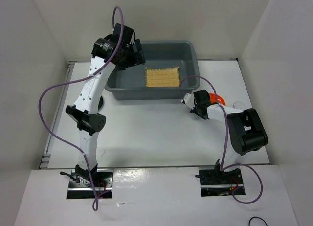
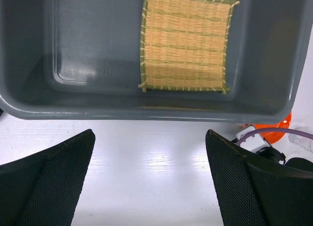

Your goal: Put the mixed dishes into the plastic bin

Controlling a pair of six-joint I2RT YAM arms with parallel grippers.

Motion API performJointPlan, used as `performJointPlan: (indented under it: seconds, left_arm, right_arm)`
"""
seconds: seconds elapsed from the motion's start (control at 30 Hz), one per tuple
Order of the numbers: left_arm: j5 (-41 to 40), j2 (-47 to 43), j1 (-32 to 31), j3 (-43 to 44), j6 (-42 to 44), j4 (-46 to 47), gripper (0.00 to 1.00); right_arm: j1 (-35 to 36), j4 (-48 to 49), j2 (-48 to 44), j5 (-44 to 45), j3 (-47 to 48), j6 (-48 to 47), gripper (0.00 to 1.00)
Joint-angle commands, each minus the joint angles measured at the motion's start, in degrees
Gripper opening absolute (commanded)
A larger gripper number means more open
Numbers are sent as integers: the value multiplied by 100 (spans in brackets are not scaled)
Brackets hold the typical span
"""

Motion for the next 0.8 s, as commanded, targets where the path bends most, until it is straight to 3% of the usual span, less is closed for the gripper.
performJointPlan:
  seconds: [0.0,0.2,0.4,0.5,0.6,0.7,0.73,0.77]
  left_arm:
    - [-128,-400,-3,-21,101,8,100]
    - [-128,-524,-3,-82,101,8,100]
    - [-128,-524,-3,31,206,8,100]
    - [-128,-524,-3,85,207,8,100]
    - [-128,-629,-3,15,259,8,100]
    - [-76,-796,-3,-502,199,8,100]
    - [-75,-918,198,-739,102,8,100]
    - [73,-1023,278,-1316,-81,8,100]
  right_arm:
    - [-28,-1351,-257,-762,81,492,0]
    - [33,-2503,-2144,-991,792,783,0]
    - [323,-2697,-3203,63,1548,643,0]
    - [375,-2540,-3317,476,2067,642,0]
    - [524,-2276,-3195,268,2656,450,0]
    - [928,-1994,-2538,-75,3341,247,0]
    - [991,-1994,-1944,-207,3604,247,0]
    - [991,-2107,-1624,-365,4216,360,0]
